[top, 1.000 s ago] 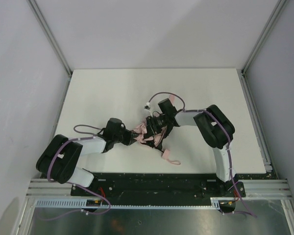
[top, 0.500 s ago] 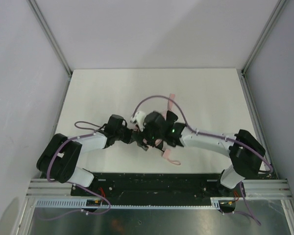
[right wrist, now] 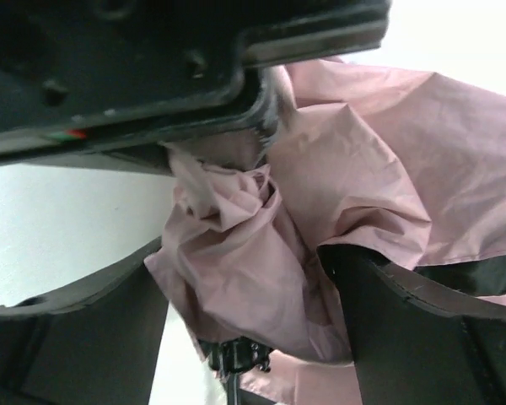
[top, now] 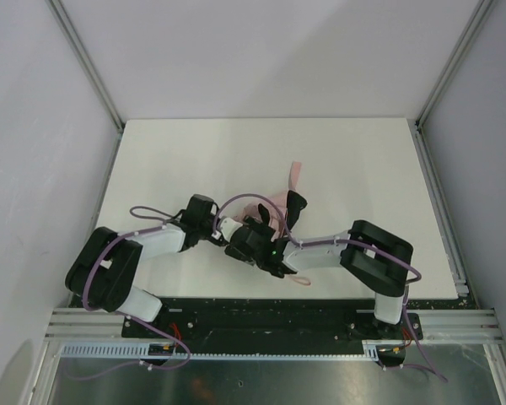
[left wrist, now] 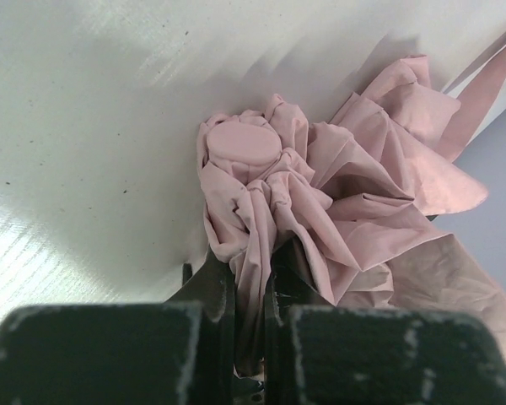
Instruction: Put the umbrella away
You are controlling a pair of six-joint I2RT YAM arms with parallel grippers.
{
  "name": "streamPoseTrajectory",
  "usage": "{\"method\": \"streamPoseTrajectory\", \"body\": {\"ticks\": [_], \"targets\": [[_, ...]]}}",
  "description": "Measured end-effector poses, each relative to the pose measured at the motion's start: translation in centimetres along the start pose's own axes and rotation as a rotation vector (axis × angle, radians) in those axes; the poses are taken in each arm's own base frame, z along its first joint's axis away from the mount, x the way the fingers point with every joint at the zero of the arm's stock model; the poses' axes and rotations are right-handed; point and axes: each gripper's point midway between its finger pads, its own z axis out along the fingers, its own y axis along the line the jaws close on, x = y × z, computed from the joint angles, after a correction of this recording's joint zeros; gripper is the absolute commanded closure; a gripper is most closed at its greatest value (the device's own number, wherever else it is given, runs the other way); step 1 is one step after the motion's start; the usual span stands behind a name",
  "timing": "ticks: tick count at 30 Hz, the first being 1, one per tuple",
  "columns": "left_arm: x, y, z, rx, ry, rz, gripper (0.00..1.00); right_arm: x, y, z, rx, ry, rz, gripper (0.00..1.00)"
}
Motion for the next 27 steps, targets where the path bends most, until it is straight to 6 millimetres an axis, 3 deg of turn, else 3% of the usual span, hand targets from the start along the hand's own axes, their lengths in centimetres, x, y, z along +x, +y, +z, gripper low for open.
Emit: {"method": "streamPoseTrajectory", "body": {"ticks": [4, 8, 12, 18, 20, 27], "targets": [[0.0, -0.1, 0.0, -0.007, 0.000, -0.002, 1.00, 0.3, -0.8, 1.0, 0.043, -0.001, 0.033, 0.66], [-0.2, -0.8, 0.2, 0.005, -0.006, 0.003, 1.00, 0.5, -0.5, 1.7, 0.000, 0.005, 0.098, 0.96], [-0.5, -1.1, 0.2, 0.006, -0.024, 0.013, 0.97, 0.6, -0.4, 2.2, -0.076, 0.009, 0.174, 1.00], [-1.2, -1.8, -0.9, 0.022, -0.057, 0.070, 0.23, 0.3, -0.7, 2.6, -0.266, -0.056, 0.296, 1.00], [-1.9, -1.9, -2.2, 0.028, -0.078, 0.091, 0.06, 0.0, -1.3, 2.8, -0.323, -0.083, 0.350, 1.00], [-5.5, -5.2, -8.3, 0.200, -0.210, 0.141, 0.01, -0.3, -1.7, 2.8, -0.564, -0.139, 0.497, 1.00]]}}
